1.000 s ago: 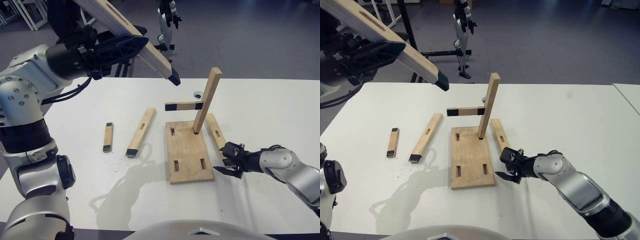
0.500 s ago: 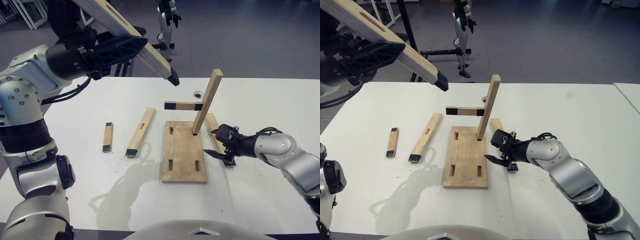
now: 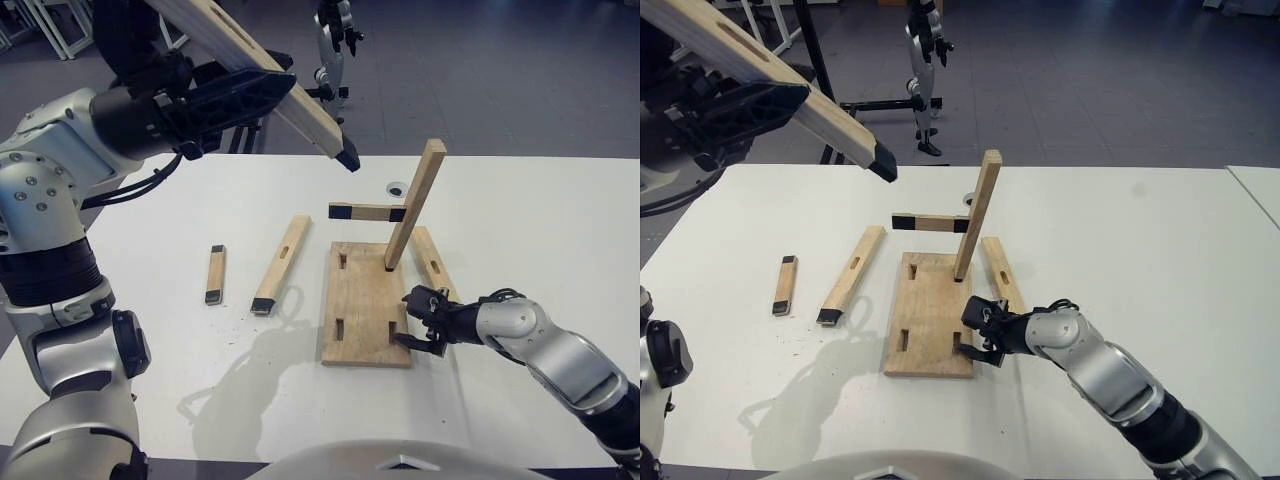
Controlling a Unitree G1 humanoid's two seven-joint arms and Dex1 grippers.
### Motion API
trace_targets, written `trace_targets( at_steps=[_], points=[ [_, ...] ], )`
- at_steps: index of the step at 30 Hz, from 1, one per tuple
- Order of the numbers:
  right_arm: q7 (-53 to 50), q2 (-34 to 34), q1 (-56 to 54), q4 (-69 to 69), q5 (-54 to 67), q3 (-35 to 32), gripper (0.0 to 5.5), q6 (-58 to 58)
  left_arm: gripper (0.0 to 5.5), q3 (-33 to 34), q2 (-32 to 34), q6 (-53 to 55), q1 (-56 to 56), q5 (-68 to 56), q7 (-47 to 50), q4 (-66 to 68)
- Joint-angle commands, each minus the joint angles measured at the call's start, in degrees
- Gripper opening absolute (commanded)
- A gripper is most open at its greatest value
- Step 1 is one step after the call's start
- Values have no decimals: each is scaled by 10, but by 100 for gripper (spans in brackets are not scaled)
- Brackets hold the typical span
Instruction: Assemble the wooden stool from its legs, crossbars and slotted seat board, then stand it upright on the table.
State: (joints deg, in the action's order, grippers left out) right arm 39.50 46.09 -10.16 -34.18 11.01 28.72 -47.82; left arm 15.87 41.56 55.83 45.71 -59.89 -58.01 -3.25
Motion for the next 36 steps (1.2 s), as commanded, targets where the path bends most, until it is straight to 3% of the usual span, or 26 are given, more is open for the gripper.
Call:
trace_targets(
  at_steps=[1, 5, 9, 14, 16, 20, 24, 32, 36],
  points=[
    [65, 89, 19, 27, -24, -4, 378, 40, 207, 3, 9, 2, -9, 1, 5, -10],
    [119, 151, 3, 118, -55, -39, 378, 129, 207, 12, 24, 11, -23, -6, -2, -20],
    [139, 140, -15, 164, -74, -50, 378, 167, 207, 13, 65, 29, -67, -18, -42, -49],
    [143, 121, -4, 156, -80, -56, 378, 167, 207, -35, 101, 6, -234, 42, -58, -142],
    [143, 115, -1, 149, -81, -60, 378, 162, 207, -64, 81, -9, -278, 70, -30, -170],
    [145, 105, 1, 138, -84, -69, 378, 155, 207, -99, -47, -60, -321, 110, 86, -159],
    [151, 98, 0, 134, -89, -71, 378, 151, 207, -122, -110, -114, -333, 149, 117, -116],
    [160, 87, -16, 138, -93, -75, 378, 149, 207, -206, -128, -223, -367, 261, 74, -46],
    [166, 86, -20, 138, -96, -79, 378, 151, 207, -207, -138, -256, -369, 284, 76, 1]
  ],
)
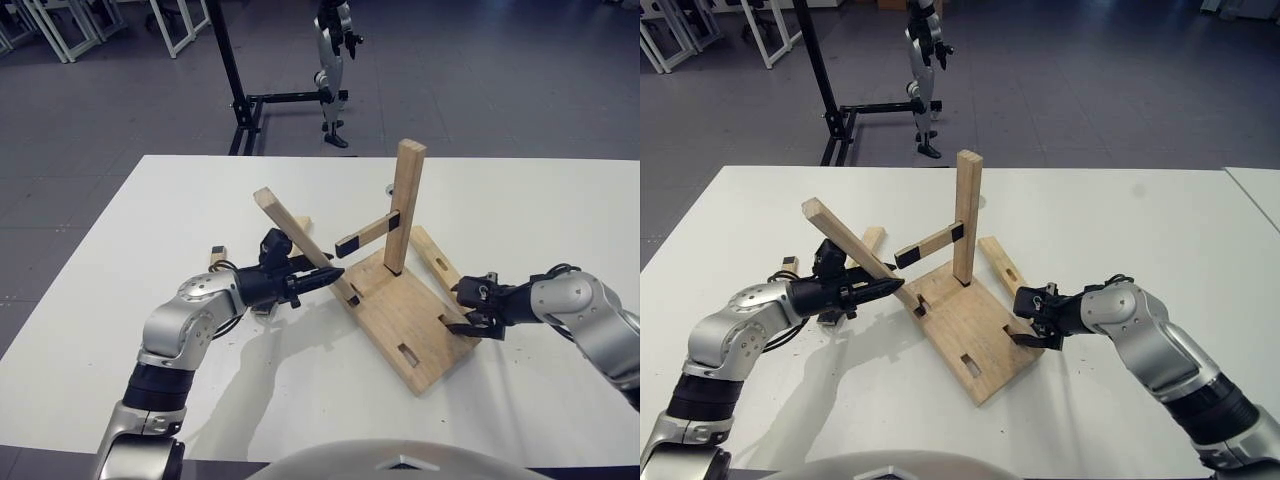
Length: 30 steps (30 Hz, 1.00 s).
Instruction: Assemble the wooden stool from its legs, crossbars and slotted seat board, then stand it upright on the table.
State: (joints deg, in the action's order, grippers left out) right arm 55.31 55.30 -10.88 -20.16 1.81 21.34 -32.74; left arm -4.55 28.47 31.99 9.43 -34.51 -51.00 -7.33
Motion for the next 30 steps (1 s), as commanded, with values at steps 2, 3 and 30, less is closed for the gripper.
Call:
trace_targets(
  at_steps=[2, 3, 30],
  points=[
    [10, -7, -12, -4, -5, -6, 378, -2, 207, -1, -12, -32, -4, 37, 5, 63],
    [11, -7, -11, -6, -5, -7, 378, -2, 207, -2, -12, -39, -4, 42, 4, 69],
    [-5, -54, -13, -24, -17, -4, 378, -35, 207, -75, 43, -60, 100, 137, -77, 172]
  ],
)
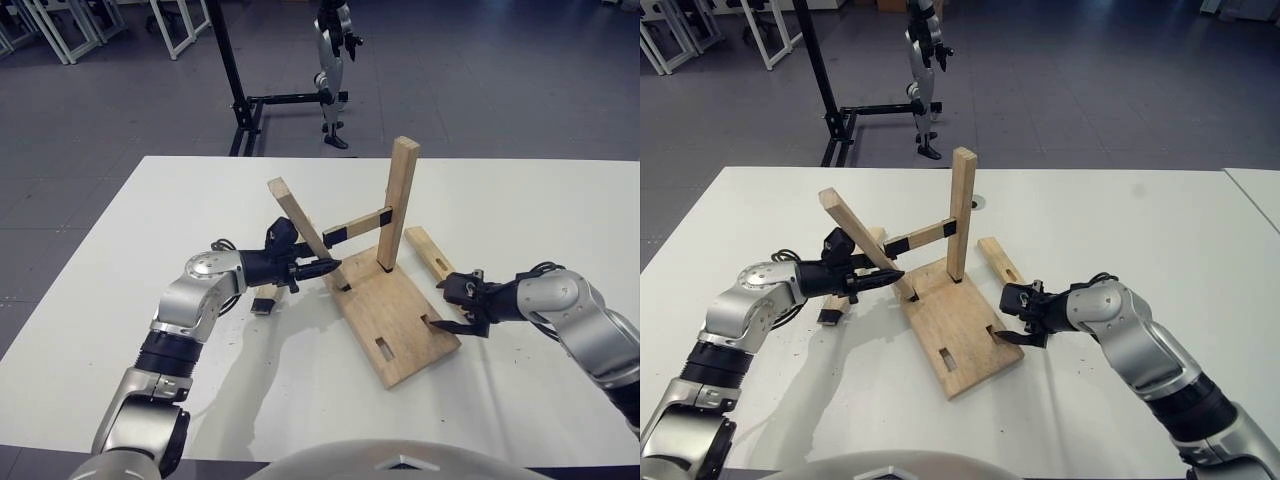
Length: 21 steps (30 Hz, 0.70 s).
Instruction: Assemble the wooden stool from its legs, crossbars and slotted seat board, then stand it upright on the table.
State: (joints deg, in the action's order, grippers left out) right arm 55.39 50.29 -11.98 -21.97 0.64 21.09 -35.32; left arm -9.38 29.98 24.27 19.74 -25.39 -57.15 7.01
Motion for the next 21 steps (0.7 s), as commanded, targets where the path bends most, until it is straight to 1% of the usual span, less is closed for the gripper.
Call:
trace_targets(
  at_steps=[1, 4, 7, 10, 13, 17, 19, 21],
  points=[
    [-7, -5, -1, -7, -5, -3, 378, -10, 207, -38, 32, 11, -2, 54, -24, 32],
    [-11, -10, 1, -10, -5, -2, 378, -14, 207, -61, 37, -7, 6, 78, -35, 47],
    [-20, -20, 0, -14, -3, -3, 378, -21, 207, -94, 43, -49, 3, 128, -18, 76],
    [-28, -30, -8, -18, 4, -10, 378, -32, 207, -101, 45, -65, -8, 133, -11, 92],
    [-37, -46, -28, -19, 19, -32, 378, -52, 207, -105, 54, -86, -34, 138, -7, 107],
    [-50, -71, -57, -29, 56, -72, 378, -99, 207, -85, 51, -82, -48, 116, 2, 119],
    [-55, -94, -74, -49, 99, -103, 378, -154, 207, -77, 49, -81, -50, 109, 3, 125],
    [-45, -120, -103, -76, 175, -151, 378, -242, 207, -71, 43, -83, -58, 105, 8, 130]
  ],
)
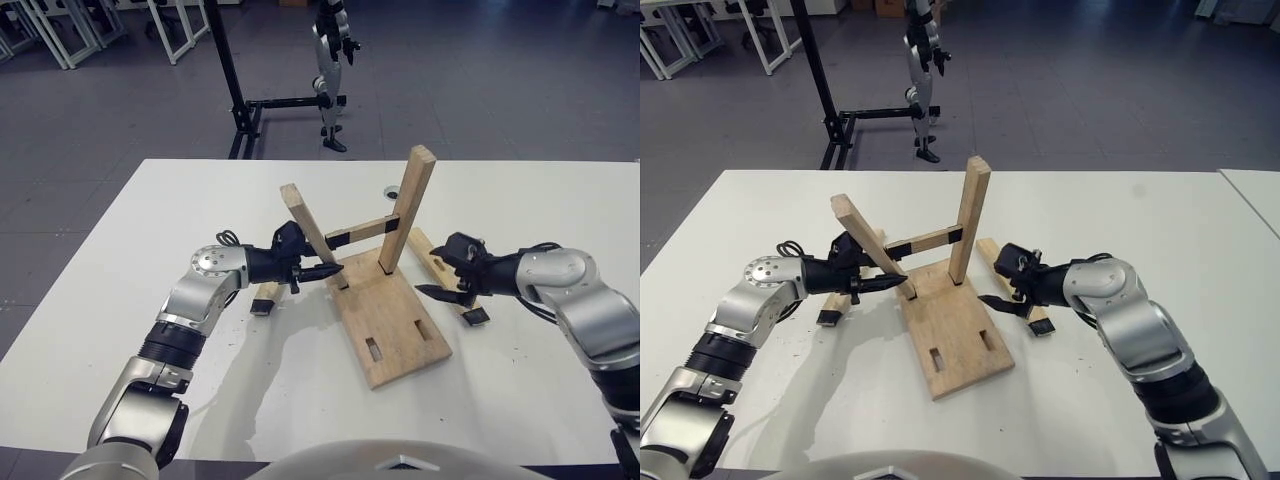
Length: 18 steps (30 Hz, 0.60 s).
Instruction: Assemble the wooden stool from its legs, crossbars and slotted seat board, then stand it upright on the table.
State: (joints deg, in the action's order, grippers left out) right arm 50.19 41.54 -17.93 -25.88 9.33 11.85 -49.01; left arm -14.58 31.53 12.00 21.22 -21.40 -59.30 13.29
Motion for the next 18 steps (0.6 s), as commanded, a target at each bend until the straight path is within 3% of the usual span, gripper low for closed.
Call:
trace_targets(
  at_steps=[1, 4, 8, 12, 14, 18],
  points=[
    [13, -42, -57, -46, 125, -80, 378, -141, 207, -17, 24, 39, -75, 65, 31, 69],
    [30, -75, -99, -67, 249, -158, 314, -247, 207, -12, 18, 38, -72, 66, 32, 75],
    [-88, -242, -177, -62, 309, -227, 230, -344, 207, -17, 18, 33, -67, 71, 24, 84],
    [-287, -399, -164, -36, 208, -153, 141, -252, 207, -32, 23, 39, -54, 77, 7, 89],
    [-351, -421, -128, 4, 143, -96, 94, -172, 207, -39, 24, 39, -37, 84, -1, 98],
    [-410, -447, -86, 58, 79, -53, 14, -69, 207, -53, 32, 42, -21, 89, -16, 113]
  ],
)
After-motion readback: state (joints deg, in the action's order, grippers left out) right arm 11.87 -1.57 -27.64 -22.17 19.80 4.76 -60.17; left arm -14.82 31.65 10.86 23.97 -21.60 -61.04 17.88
